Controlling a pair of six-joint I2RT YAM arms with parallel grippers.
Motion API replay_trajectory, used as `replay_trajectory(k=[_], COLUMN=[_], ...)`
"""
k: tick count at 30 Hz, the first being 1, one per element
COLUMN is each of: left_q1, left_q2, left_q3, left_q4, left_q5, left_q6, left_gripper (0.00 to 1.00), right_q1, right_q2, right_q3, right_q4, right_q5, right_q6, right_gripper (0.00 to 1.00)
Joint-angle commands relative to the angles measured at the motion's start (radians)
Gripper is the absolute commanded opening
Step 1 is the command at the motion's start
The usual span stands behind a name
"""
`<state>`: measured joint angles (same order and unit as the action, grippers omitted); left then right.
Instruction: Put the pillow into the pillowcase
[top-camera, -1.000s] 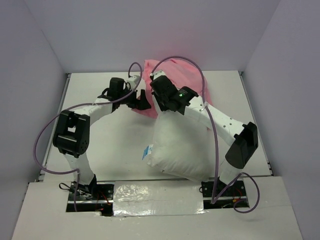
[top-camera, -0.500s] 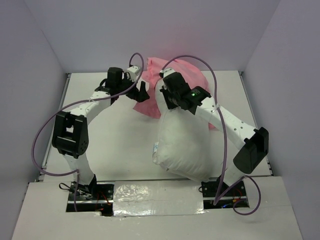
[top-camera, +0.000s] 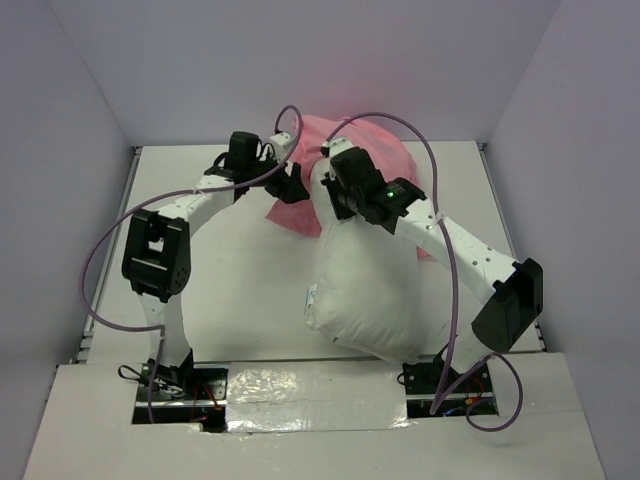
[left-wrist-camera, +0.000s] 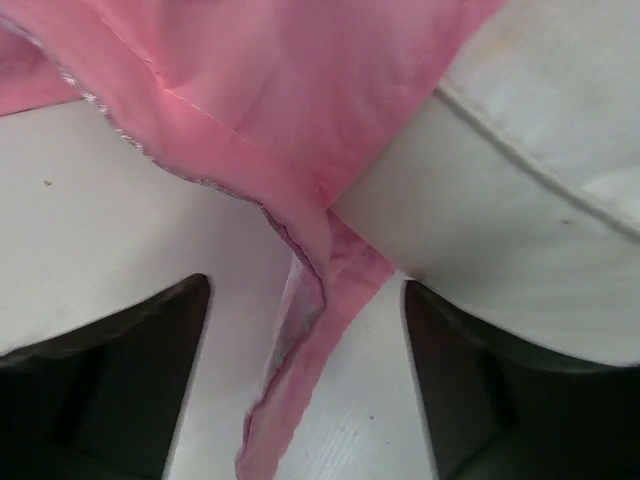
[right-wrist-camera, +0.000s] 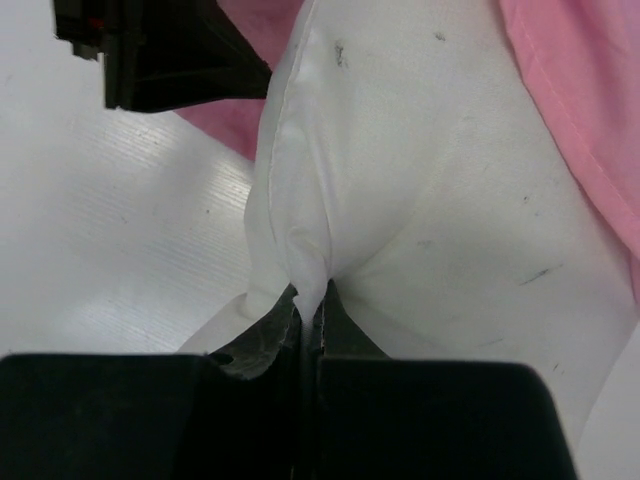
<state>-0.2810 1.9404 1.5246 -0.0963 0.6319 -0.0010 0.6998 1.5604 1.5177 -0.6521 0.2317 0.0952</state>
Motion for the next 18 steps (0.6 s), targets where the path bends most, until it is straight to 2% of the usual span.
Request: replay_trajectory(k=[1,3,4,5,6,8,9,10,11,14,18], left_q1=[-0.027,-0.030,-0.030,-0.030,-0.033,-0.043,-0.059,-0.070,-0.102,-0.170,-0.244], left_q2=[0.032,0.035,0.026,0.005,-0.065,-0.163,-0.267,-0.317,-0.412,-0.539,-0.658], left_q3=[0.058,0.069,0.071,0.037,0.005,-0.138,-0.185,-0.228,-0.291,-0.360,-0.389], left_q4=[0.013,0.012,0.003,0.007,0.044,0.098,0.162,0.170,0.165,0.150,0.038], left_q5=[0.008,0.028,0.046,0.049,0.051,0.038,0.041,-0.009,-0.046,-0.069,-0.145], left_q6=[0.021,-0.028,-0.037,-0.069,-0.080,-0.147,-0.163,-0.195,-0.209,-0.255,-0.261], left_gripper=[0.83,0.50,0.04,0.00,0.00,0.00,0.00,0.00,0.00,0.00,0.00], right_q1=[-0.011,-0.013,-0.013,-0.013,-0.013,-0.013,-0.013,-0.013,-0.013,-0.005,0.007], right_q2=[-0.095,-0.109,-0.114,-0.114,-0.106,-0.073,-0.060,-0.034,-0.017,0.058,0.125], right_q3=[-0.019,-0.065,-0.086,-0.111,-0.155,-0.215,-0.234,-0.260,-0.283,-0.291,-0.284], right_q4=[0.126,0.181,0.239,0.280,0.317,0.475,0.533,0.671,0.727,0.915,1.118], right_q5=[0.015,0.026,0.053,0.064,0.078,0.135,0.153,0.196,0.219,0.296,0.398], right_q6=[-0.005,-0.018,-0.034,-0.043,-0.058,-0.068,-0.060,-0.051,-0.014,0.018,0.074], right_gripper=[0.00,0.00,0.00,0.00,0.00,0.00,0.00,0.00,0.00,0.00,0.00])
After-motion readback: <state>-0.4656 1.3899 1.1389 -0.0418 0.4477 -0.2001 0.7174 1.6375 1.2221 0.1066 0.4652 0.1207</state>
